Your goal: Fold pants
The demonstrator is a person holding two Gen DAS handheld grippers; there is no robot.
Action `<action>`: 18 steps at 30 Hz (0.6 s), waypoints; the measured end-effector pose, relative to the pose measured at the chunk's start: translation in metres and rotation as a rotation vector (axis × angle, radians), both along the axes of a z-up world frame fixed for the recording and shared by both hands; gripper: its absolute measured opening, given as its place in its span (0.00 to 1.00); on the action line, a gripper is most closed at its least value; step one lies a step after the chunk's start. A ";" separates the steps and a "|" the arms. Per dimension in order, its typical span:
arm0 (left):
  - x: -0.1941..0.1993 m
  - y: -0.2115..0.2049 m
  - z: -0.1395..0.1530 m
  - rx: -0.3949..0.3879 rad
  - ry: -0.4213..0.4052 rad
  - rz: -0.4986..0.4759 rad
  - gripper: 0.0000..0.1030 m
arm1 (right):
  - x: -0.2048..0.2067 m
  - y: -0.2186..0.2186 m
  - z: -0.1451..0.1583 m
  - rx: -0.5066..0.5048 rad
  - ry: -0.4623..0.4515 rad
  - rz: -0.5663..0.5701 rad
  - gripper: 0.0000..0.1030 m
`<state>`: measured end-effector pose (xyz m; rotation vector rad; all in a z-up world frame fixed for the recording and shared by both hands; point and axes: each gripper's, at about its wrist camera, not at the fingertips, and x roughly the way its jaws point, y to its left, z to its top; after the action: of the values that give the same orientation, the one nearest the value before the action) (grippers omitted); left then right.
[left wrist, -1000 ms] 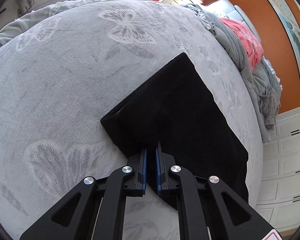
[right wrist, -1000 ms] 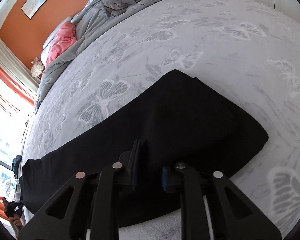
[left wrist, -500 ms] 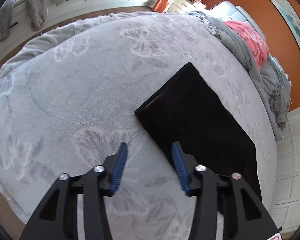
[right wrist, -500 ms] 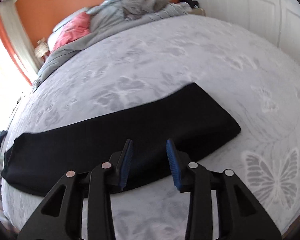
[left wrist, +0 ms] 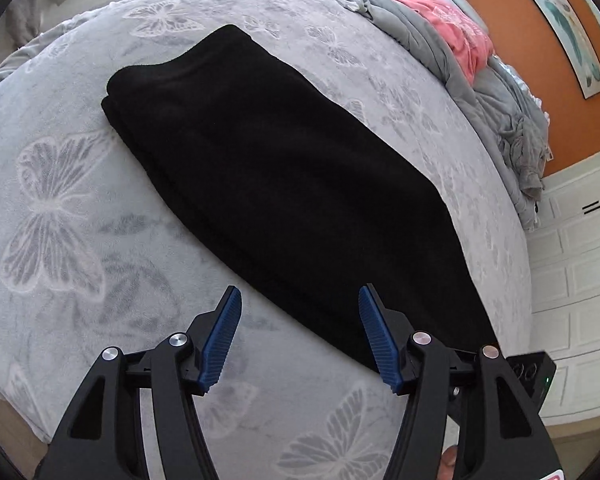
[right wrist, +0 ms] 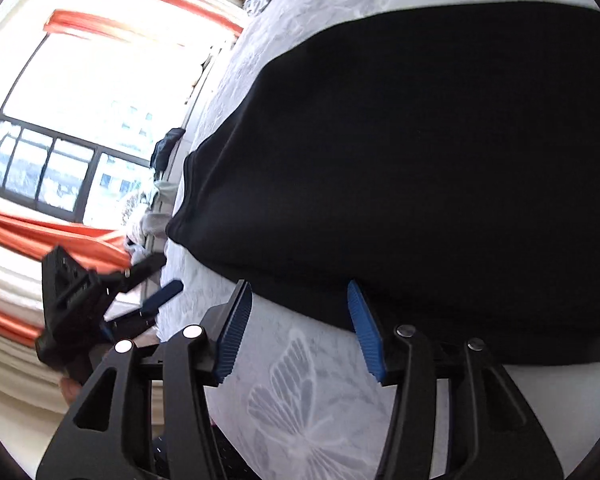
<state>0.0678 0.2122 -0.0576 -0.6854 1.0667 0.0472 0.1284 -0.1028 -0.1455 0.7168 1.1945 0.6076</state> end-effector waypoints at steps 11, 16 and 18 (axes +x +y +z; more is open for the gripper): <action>-0.004 0.020 -0.004 0.136 -0.029 -0.031 0.57 | -0.049 0.002 0.031 -0.114 -0.131 0.123 0.00; 0.006 0.011 -0.005 0.155 -0.019 -0.039 0.57 | -0.039 -0.007 0.030 -0.101 -0.119 0.088 0.08; 0.006 0.010 -0.005 0.148 -0.030 -0.046 0.57 | -0.023 -0.006 0.028 -0.046 -0.093 0.045 0.51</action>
<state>0.0740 0.2227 -0.0621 -0.5264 1.0390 0.0756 0.1057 -0.1086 -0.1170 0.6174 1.1372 0.6425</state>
